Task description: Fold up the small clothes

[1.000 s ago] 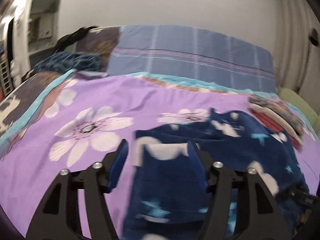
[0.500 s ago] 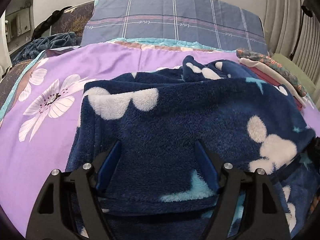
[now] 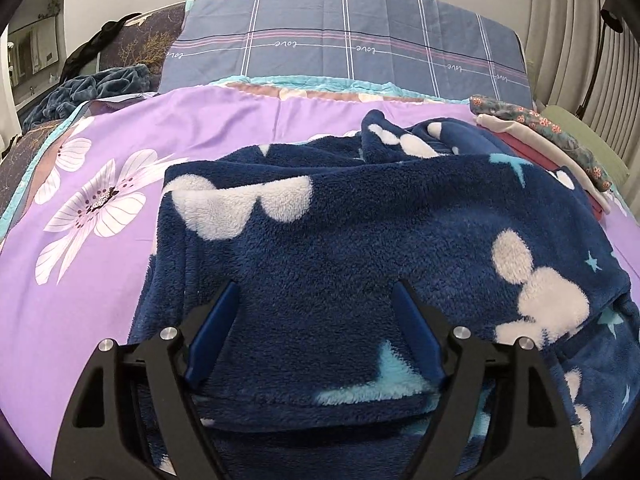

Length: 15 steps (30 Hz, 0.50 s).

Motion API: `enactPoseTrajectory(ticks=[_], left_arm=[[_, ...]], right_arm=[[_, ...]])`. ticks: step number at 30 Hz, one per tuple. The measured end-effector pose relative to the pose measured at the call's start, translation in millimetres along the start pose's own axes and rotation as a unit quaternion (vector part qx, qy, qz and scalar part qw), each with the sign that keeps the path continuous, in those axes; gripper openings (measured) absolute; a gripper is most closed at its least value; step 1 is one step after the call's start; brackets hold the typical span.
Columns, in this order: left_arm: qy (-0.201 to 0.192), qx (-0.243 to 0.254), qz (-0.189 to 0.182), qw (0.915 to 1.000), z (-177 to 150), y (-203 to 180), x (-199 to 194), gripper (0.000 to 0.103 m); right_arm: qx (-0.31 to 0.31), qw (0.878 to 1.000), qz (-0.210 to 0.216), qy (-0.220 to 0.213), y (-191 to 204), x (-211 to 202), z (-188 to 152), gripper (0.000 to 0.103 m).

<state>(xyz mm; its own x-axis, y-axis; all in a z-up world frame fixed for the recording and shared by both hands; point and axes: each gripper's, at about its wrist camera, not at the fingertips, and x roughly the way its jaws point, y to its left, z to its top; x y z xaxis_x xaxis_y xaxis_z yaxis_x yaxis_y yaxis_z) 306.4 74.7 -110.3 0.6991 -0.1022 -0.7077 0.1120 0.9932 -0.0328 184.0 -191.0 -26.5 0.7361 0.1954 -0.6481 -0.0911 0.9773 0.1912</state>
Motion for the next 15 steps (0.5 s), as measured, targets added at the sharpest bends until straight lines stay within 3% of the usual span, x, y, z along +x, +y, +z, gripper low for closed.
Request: enactPoseTrajectory(ticks=[2,4,7,9,12,13,15], left_arm=[[0.0,-0.001,-0.001,1.0,0,0,0,0.08],[-0.001,-0.002,-0.002,1.0,0,0,0,0.08],[-0.001,-0.001,-0.009,1.0,1,-1,0,0.081],[-0.002,-0.003,-0.011,0.9999,0,0,-1,0.081],[-0.013,-0.018,-0.036,0.9991,1,8,-12,0.081],[-0.018,-0.038,-0.073,0.9965,5,14,-24,0.08],[-0.034,-0.061,-0.141,0.9875,16,20,-41,0.067]], right_arm=[[-0.037,0.999,-0.002,-0.023,9,14,21,0.039],[-0.036,0.999,-0.031,-0.015,2,41,31,0.039],[0.027,0.99,-0.064,0.119,-42,112,11,0.039],[0.022,0.996,-0.032,0.078,-55,113,-4,0.039],[-0.016,0.995,-0.07,0.07,-38,97,-5,0.042],[-0.021,0.995,-0.076,0.067,-34,90,-4,0.043],[-0.03,0.998,-0.031,0.046,-25,73,10,0.044]])
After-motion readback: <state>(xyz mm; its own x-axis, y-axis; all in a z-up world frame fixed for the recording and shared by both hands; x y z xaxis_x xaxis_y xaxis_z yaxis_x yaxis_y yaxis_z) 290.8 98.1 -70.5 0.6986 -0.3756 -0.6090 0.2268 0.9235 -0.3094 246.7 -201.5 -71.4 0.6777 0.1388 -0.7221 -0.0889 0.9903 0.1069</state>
